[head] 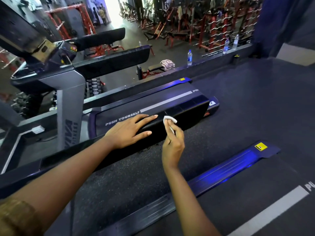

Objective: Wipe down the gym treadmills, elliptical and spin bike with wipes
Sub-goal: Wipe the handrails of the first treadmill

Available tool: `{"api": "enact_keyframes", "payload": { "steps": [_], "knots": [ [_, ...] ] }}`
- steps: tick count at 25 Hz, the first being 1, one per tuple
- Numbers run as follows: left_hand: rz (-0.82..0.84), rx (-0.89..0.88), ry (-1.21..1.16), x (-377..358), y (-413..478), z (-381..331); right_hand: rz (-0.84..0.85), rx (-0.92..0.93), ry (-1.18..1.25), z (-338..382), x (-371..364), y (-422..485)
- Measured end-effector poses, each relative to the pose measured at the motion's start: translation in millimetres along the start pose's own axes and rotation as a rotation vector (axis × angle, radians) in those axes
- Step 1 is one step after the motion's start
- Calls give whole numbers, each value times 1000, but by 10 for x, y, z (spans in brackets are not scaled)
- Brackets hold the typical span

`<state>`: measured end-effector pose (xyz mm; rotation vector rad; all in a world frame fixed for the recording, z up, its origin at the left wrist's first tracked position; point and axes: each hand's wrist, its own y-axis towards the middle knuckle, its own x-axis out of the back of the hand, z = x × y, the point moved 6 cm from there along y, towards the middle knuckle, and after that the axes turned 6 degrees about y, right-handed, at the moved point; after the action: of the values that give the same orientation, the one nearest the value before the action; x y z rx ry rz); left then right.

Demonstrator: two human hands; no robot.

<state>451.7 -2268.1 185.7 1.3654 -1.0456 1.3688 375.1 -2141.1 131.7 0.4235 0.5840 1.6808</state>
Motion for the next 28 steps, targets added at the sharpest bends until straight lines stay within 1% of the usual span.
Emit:
{"api": "enact_keyframes", "payload": {
  "steps": [3,6,8,9,10,12,14,17,21,24,26,27,28],
  "knots": [
    [-7,-13,27,-30,-24,1,30,-58,-5,-126,-54,-368],
    [-59,-5,50,-29,-160,22,202,-130,-38,-319,-134,-668],
    [-78,11,63,-31,-312,51,294,-138,-65,-394,-94,-788],
    [-81,17,70,-36,-395,73,293,-123,-67,-388,-42,-777],
    [-84,29,74,-34,-481,111,251,-113,-56,-345,22,-715],
    [-90,74,79,-13,-614,238,98,-84,0,-173,135,-462],
    [-97,116,98,14,-690,353,10,-49,46,-15,134,-175],
    [-94,125,109,6,-731,380,40,-28,24,21,-23,-101],
    [-99,131,94,10,-723,374,87,-63,29,7,-155,-434],
    [-111,133,88,9,-736,375,219,-45,-8,-48,-249,-738],
    [-109,133,88,10,-732,368,303,-68,-6,-86,-228,-882],
    [-108,131,88,6,-732,361,281,-95,12,-101,-148,-870],
    [-110,127,91,7,-728,359,205,-118,26,-91,-37,-777]
  ]
}}
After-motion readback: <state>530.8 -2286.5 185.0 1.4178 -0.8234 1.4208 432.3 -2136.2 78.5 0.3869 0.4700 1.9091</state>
